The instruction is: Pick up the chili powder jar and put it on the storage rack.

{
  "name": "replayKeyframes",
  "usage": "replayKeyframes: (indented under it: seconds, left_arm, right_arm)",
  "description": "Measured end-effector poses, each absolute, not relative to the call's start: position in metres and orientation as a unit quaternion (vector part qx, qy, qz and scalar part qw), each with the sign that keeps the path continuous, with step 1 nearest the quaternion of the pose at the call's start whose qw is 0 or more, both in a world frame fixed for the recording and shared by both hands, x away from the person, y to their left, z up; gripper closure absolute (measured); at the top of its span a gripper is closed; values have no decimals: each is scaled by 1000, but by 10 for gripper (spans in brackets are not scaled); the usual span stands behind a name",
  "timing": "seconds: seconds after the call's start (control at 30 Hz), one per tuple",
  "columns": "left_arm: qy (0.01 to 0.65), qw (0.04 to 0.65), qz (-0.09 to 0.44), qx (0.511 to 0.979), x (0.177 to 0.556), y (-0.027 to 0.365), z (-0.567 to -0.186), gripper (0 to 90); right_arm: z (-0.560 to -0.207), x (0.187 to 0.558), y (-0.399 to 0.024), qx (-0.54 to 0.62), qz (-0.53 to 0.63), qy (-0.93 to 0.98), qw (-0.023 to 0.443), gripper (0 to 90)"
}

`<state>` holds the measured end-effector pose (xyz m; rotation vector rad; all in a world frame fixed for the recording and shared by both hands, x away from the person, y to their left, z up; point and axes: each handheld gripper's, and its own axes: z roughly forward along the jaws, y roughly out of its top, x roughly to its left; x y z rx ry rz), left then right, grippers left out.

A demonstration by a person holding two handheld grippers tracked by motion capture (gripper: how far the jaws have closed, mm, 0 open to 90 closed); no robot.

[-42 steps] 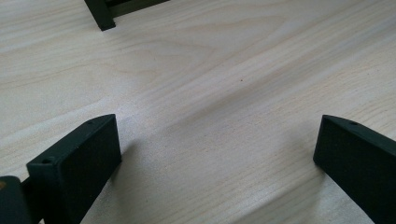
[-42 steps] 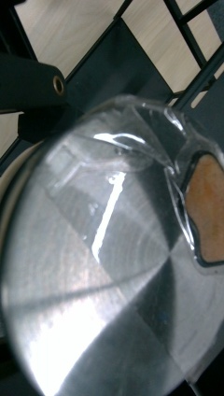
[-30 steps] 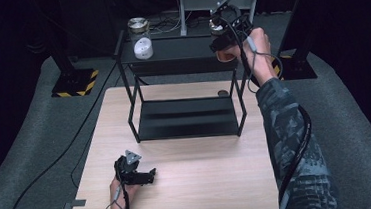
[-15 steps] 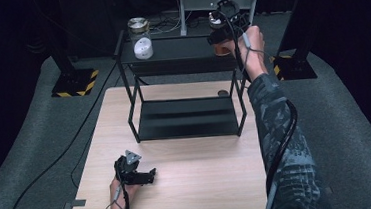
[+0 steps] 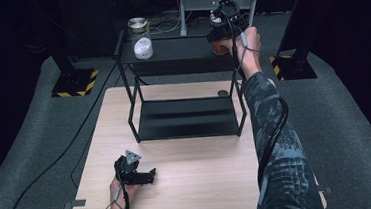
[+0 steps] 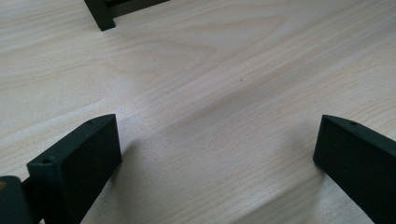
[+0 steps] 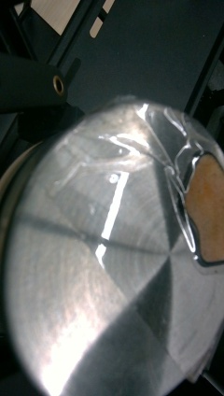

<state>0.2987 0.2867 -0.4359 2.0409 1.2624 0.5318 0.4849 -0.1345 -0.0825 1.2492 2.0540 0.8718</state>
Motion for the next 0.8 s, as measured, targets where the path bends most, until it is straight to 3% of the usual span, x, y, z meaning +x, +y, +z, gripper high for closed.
replayKeyframes:
  seconds: [0.37,0.8]
  left_arm:
    - [484,335,204,782,299,287,-436,3]
    - [484,335,204,782,299,287,-436,3]
  right_arm:
    - [-92,491,-154,491,358,751,258,307]
    - [-95,489,-155,494,363,747,258,305]
